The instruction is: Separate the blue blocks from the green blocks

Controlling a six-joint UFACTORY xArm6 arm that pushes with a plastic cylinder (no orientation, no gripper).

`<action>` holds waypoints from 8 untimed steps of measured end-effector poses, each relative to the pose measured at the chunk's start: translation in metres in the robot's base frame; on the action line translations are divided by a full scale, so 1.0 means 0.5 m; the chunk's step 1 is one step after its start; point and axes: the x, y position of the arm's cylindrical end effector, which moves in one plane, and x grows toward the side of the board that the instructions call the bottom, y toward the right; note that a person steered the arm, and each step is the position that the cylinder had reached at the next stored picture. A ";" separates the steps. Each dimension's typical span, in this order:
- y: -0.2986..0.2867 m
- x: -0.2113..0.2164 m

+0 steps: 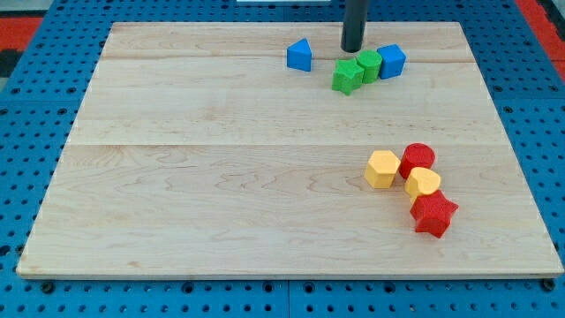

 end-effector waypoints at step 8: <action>-0.055 0.009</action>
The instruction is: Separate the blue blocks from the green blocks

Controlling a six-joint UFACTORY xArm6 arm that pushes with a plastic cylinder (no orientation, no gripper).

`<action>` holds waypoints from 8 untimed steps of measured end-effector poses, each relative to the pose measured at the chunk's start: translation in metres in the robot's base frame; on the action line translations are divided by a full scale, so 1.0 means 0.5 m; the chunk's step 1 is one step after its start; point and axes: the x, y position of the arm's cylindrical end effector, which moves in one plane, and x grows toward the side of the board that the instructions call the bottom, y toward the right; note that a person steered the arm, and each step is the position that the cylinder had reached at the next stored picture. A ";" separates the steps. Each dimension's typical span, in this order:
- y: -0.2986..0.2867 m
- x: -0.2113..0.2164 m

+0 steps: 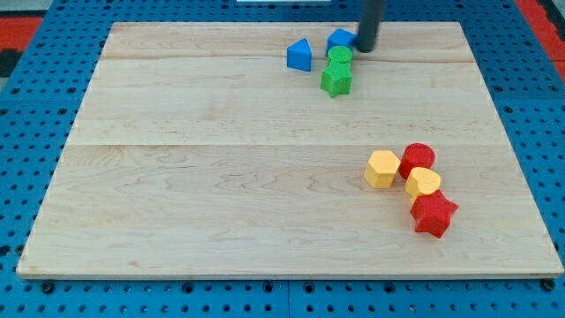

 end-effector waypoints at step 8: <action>-0.404 0.145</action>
